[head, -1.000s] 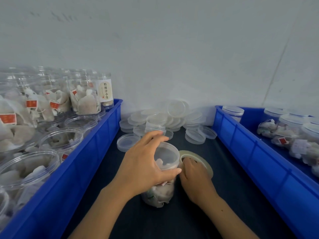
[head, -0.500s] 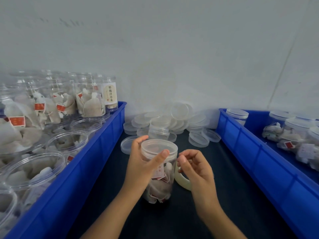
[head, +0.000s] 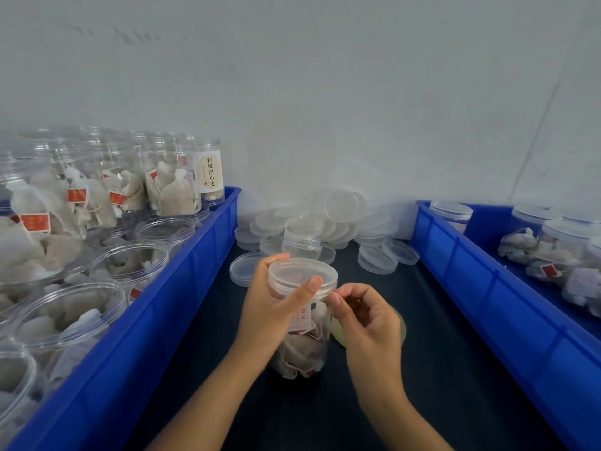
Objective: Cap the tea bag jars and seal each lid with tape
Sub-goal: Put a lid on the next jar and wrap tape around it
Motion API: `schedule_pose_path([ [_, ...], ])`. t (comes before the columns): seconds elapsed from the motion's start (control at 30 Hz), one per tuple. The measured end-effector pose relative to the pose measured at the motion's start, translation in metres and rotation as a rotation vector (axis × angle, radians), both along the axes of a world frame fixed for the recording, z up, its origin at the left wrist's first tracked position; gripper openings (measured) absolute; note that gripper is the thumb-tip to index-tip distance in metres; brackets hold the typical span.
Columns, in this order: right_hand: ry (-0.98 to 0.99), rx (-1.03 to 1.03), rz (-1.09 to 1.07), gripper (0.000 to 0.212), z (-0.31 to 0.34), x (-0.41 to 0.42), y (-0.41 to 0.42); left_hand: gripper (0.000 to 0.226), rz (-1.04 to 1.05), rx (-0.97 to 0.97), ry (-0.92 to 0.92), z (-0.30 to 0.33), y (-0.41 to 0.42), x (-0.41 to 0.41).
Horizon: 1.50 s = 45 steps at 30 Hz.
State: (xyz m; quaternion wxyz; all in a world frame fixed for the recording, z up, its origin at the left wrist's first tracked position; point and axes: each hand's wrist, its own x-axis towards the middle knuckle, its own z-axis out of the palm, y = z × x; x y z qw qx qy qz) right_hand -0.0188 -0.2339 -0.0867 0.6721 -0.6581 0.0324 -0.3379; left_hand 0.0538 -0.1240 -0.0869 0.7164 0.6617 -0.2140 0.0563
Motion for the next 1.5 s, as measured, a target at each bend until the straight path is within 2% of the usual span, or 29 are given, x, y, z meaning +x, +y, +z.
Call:
schedule_pose_path([
  [0.33, 0.041, -0.261, -0.106, 0.015, 0.006, -0.003, -0.009, 0.07, 0.002, 0.035, -0.025, -0.002, 0.001, 0.003],
  [0.5, 0.108, -0.132, -0.061, 0.011, 0.007, 0.002, -0.008, 0.069, -0.002, 0.026, -0.013, -0.001, 0.002, 0.003],
  [0.63, 0.186, 0.012, 0.092, 0.006, 0.008, 0.005, -0.017, 0.068, -0.02, 0.051, -0.015, -0.001, 0.004, 0.004],
  [0.67, 0.194, 0.059, 0.162, 0.008, 0.008, 0.006, -0.019, 0.069, -0.026, 0.053, -0.015, -0.001, 0.004, 0.004],
  [0.77, 0.189, 0.178, 0.379, 0.029, 0.008, 0.009, -0.022, 0.062, -0.037, 0.032, -0.001, -0.001, 0.005, 0.006],
  [0.9, 0.194, 0.197, 0.454, 0.038, 0.007, 0.015, -0.023, 0.068, -0.105, 0.048, 0.003, 0.0, 0.007, 0.008],
  [1.03, 0.174, 0.265, 0.545, 0.033, 0.005, 0.015, -0.028, 0.071, -0.162, 0.067, -0.002, -0.001, 0.01, 0.009],
  [1.17, 0.185, 0.178, 0.516, 0.026, 0.004, 0.016, -0.031, 0.073, -0.18, 0.054, 0.011, 0.0, 0.009, 0.01],
  [1.23, 0.16, 0.172, 0.498, 0.023, 0.005, 0.015, -0.031, 0.084, -0.187, 0.051, 0.016, 0.001, 0.01, 0.009],
  [1.33, 0.14, 0.197, 0.454, 0.024, 0.004, 0.012, -0.034, 0.11, -0.231, 0.2, 0.013, 0.006, 0.014, 0.01],
  [1.4, 0.165, 0.204, 0.383, 0.036, 0.001, 0.011, -0.035, 0.118, -0.267, 0.381, 0.018, 0.016, 0.017, 0.014],
  [1.5, 0.226, 0.188, 0.352, 0.049, -0.004, 0.009, -0.032, 0.109, -0.296, 0.574, 0.005, 0.031, 0.022, 0.022],
])
